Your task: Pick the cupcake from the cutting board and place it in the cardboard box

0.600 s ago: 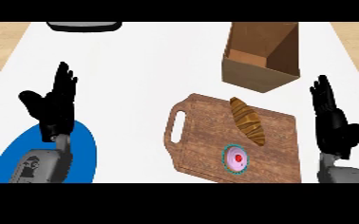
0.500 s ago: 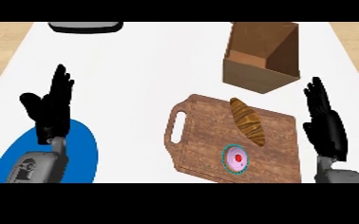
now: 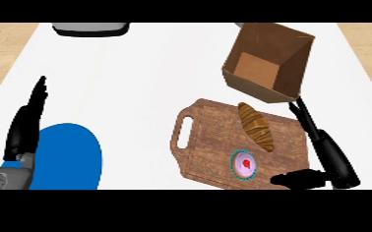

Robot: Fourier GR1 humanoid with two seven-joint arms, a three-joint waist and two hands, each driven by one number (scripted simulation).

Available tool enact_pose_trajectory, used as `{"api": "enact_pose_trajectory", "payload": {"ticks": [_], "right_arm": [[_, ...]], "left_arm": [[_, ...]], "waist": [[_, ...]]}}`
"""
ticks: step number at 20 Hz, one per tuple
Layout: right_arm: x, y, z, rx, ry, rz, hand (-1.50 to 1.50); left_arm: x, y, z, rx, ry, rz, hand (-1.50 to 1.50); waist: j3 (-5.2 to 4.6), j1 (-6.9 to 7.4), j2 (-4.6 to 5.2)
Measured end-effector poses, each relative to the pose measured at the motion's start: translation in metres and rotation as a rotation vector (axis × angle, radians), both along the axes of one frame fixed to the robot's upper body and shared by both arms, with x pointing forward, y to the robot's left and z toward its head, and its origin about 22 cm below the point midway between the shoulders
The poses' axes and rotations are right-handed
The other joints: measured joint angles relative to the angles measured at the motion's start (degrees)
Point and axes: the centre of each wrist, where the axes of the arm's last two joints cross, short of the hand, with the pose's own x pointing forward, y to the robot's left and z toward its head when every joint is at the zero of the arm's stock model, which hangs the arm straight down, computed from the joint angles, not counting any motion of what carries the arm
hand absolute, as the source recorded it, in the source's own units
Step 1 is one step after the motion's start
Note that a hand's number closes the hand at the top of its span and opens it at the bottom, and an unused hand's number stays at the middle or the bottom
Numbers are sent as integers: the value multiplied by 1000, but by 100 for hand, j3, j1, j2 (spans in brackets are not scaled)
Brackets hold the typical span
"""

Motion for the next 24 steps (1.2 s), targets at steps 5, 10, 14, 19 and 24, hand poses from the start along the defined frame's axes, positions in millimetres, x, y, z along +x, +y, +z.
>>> {"api": "enact_pose_trajectory", "payload": {"ticks": [5, 10, 14, 19, 24], "right_arm": [[-28, -7, -28, 180, -40, 118, -150], [-22, -35, -18, 52, -96, 184, -150], [-10, -48, 5, -183, -72, 239, -150], [6, -37, 45, -401, 16, 324, -150], [18, -3, 69, -583, 124, 388, -150]], "left_arm": [[-1, 16, -3, 39, 24, -10, 0], [1, 24, -3, 50, 31, -18, 0], [1, 24, -3, 56, 27, -27, 0], [0, 21, 0, 57, 32, -34, 0], [2, 17, 0, 51, 34, -36, 0]], "waist": [[32, -33, 21], [39, -18, 30], [36, 20, 30], [32, 38, 24], [32, 51, 30]]}}
